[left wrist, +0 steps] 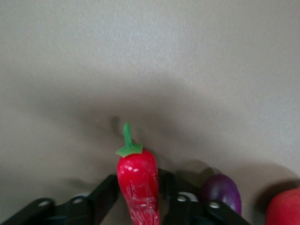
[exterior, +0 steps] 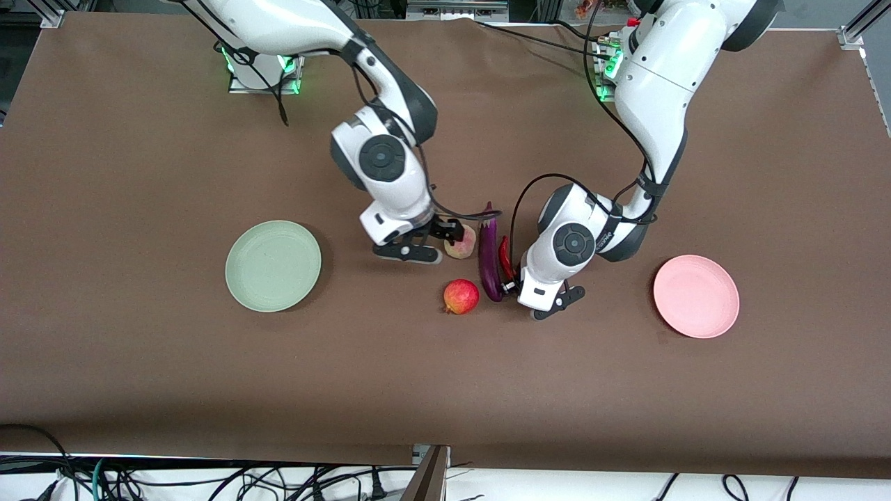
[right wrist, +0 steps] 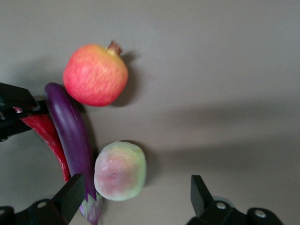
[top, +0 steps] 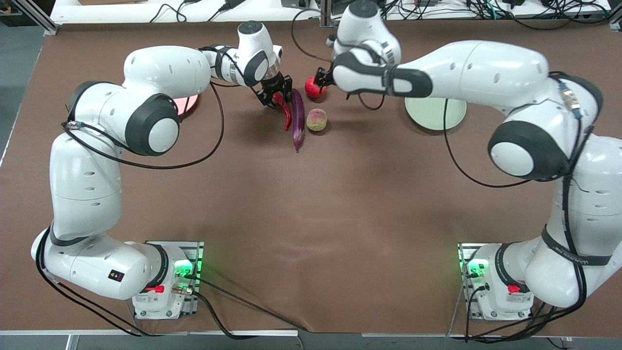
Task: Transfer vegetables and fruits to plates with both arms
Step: 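Grasp the peach with the right gripper while the left gripper grasps the chili, then place the peach on the green plate while the left gripper places the chili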
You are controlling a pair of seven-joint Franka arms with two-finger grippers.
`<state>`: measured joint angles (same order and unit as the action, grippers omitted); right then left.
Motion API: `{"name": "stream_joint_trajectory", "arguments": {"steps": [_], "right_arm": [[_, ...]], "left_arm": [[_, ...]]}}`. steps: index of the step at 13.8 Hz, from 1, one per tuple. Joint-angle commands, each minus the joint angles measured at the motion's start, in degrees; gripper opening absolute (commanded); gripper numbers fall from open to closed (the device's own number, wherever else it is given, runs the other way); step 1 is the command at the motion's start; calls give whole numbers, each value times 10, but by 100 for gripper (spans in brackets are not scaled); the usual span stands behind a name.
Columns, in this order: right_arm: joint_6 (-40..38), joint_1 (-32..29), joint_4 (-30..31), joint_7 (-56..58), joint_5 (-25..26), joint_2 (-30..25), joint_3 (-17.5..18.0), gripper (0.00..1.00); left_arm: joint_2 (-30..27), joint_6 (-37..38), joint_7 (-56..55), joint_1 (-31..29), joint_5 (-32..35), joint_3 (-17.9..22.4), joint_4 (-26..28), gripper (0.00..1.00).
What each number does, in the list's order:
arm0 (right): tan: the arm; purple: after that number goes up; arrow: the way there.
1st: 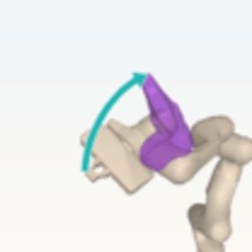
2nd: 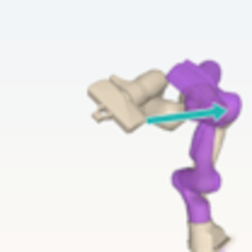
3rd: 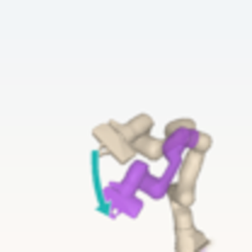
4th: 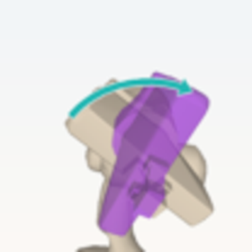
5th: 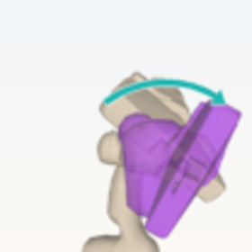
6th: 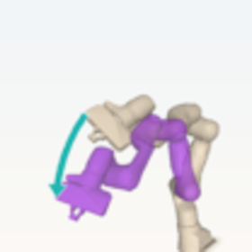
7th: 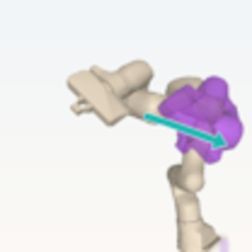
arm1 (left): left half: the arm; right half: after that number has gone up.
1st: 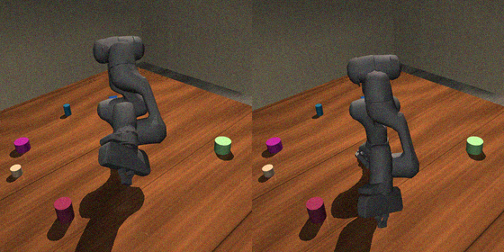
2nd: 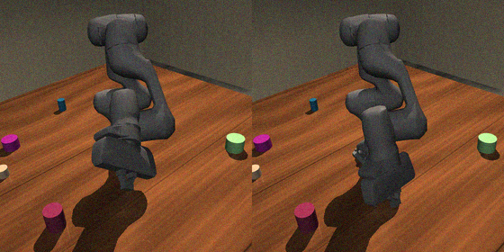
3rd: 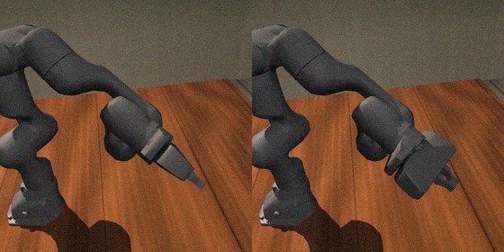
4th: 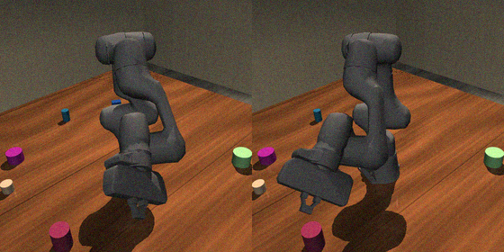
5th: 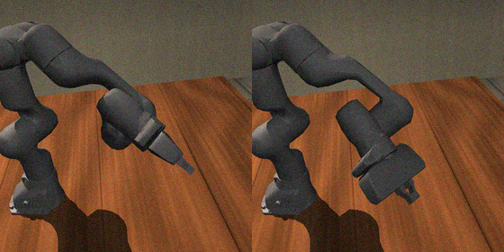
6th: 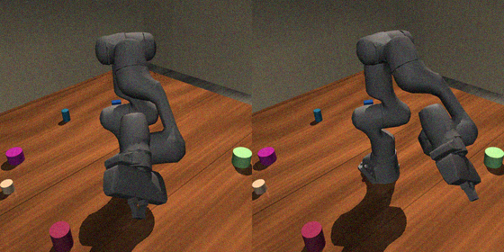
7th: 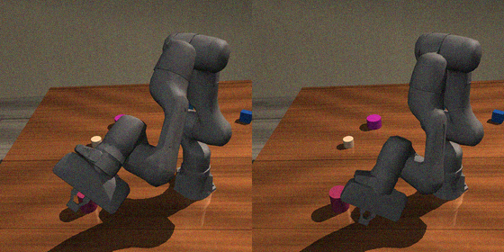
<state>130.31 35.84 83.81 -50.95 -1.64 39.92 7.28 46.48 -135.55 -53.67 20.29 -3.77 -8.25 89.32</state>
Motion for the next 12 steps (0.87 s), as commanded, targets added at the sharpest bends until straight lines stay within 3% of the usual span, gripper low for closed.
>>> {"name": "stream_joint_trajectory", "arguments": {"steps": [1,10,11,12], "right_arm": [[31,17,-25,-45,10,31,-8,100],[108,70,-24,-127,66,91,-22,97],[108,75,-23,-127,66,91,-28,82],[108,74,-23,-122,66,90,-29,61]], "left_arm": [[-1,12,13,-13,0,7,-11,0],[-103,232,379,-181,2,10,-13,0],[-110,246,438,-199,2,10,-13,0],[-111,249,494,-221,2,11,-16,0]]}}
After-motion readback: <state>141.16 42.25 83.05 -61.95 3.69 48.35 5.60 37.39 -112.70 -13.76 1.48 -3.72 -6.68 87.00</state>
